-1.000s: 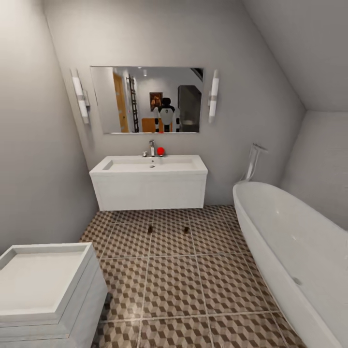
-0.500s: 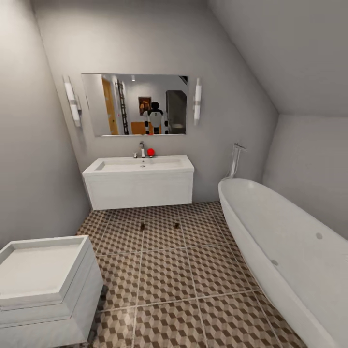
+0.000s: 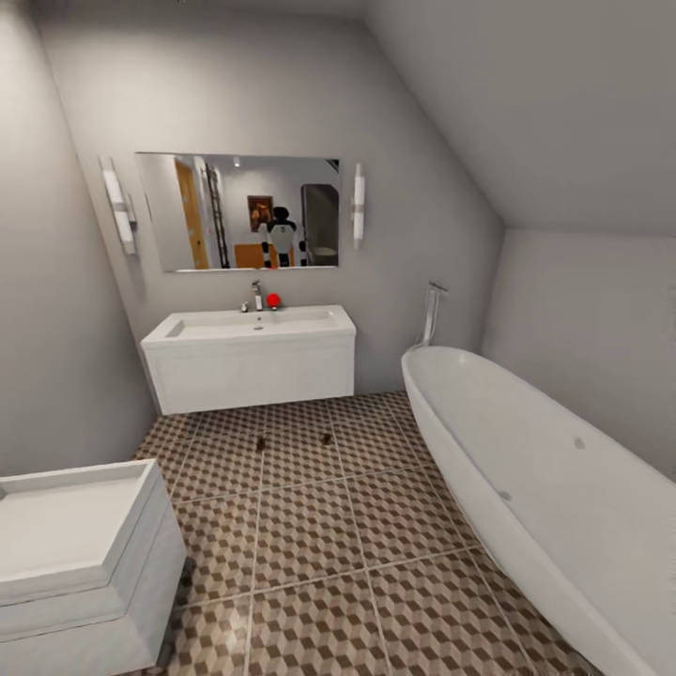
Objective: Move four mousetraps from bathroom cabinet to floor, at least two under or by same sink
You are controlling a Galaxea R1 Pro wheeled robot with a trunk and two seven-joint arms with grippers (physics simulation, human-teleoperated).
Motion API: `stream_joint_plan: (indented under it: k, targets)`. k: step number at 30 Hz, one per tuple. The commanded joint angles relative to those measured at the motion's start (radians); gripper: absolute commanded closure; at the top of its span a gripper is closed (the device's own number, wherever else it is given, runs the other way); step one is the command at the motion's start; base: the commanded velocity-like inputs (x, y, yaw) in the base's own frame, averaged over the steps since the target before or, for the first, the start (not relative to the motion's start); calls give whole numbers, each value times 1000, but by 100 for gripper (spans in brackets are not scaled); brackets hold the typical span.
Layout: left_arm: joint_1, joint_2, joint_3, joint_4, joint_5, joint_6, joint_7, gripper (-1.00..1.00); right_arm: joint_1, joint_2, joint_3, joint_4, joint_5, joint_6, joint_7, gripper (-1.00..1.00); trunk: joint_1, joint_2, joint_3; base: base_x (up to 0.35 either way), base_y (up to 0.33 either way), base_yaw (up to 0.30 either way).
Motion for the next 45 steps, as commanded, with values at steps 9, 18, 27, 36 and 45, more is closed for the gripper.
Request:
stream_joint_plan:
  k: [9,18,27,36,45]
  targets:
    - [-1,-1,6,1,6,-4,0,-100,-1,0,-8,3,10,-5,-4,-100,0,-1,12,-7,0,-171]
    - [-1,-1,6,1,6,-4,0,-100,-1,0,-8,3,10,-4,-4,-100,0,-1,22,-1,0,-211]
    - [-1,-2,6,1,6,-4,0,-100,-1,-1,-8,3,11,1,-4,-100,0,-1,24,0,0,-58]
    - [-1,-2,6,1,4,-4,0,-100,-1,0,-8,4,10,10,-4,-100,0,-1,24,0,0,-228]
    - [-1,-3,6,1,5,-4,0,-100,-1,-2,-9,5,6,13,-4,-100,0,-1,24,0,0,-292]
